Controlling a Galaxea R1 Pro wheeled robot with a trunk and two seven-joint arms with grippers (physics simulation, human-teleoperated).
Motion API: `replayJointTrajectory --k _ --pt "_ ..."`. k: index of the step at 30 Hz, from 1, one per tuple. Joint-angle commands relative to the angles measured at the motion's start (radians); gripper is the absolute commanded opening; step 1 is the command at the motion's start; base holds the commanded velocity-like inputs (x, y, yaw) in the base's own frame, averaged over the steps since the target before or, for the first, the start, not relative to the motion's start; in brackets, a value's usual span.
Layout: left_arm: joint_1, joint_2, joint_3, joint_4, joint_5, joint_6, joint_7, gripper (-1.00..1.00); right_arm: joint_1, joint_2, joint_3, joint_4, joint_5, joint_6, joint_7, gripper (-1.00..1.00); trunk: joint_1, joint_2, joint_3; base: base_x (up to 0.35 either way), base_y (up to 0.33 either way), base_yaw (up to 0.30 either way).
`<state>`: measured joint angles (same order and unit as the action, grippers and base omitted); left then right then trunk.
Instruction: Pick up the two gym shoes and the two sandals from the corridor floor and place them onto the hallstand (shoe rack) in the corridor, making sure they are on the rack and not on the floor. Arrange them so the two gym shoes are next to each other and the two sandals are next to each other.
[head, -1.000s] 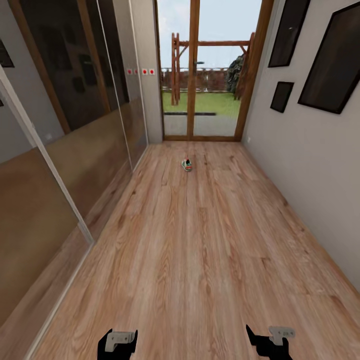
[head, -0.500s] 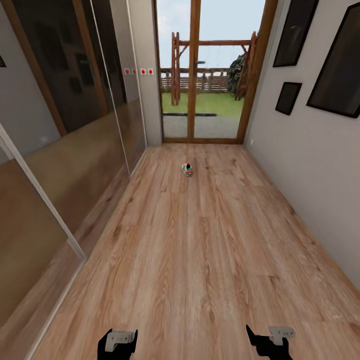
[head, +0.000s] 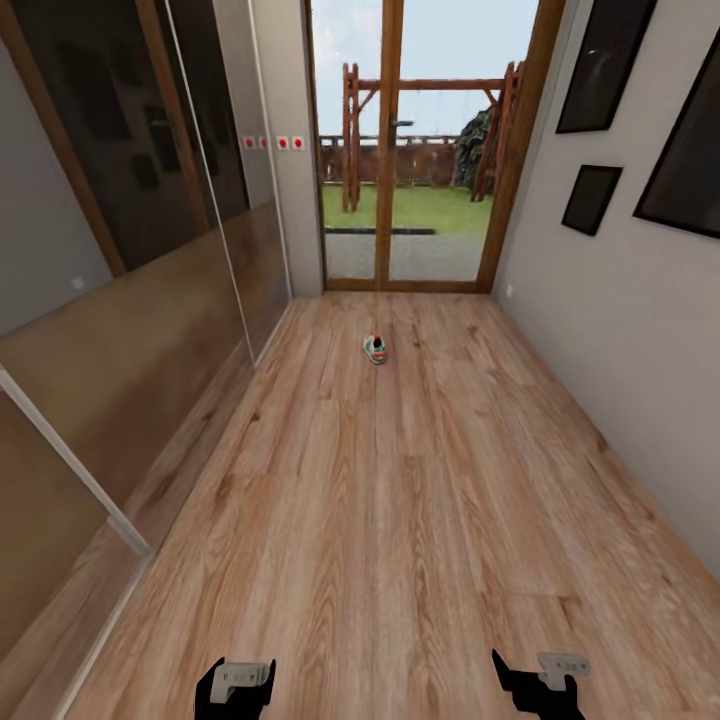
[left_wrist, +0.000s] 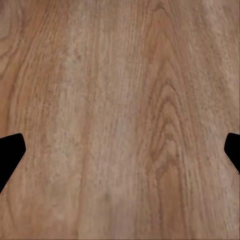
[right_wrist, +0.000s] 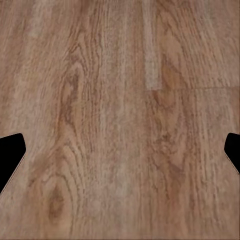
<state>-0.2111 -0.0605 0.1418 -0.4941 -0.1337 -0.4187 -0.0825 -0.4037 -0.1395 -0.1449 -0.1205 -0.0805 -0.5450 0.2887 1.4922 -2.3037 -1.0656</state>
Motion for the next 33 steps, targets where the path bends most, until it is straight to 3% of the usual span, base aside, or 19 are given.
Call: replayJointTrajectory --k 1,33 --pt "-0.001 -0.001 0.009 0.000 -0.009 -0.003 -0.006 1.00 -0.001 0.000 -0.005 0.001 -0.008 -0.001 0.010 1.00 0.000 0.000 -0.001 0.343 0.000 0.000" --pt "-0.001 -0.001 0.009 0.000 -0.009 -0.003 -0.006 1.00 -0.001 0.000 -0.004 0.001 -0.008 -0.001 0.010 1.00 0.000 0.000 -0.001 0.343 0.000 0.000"
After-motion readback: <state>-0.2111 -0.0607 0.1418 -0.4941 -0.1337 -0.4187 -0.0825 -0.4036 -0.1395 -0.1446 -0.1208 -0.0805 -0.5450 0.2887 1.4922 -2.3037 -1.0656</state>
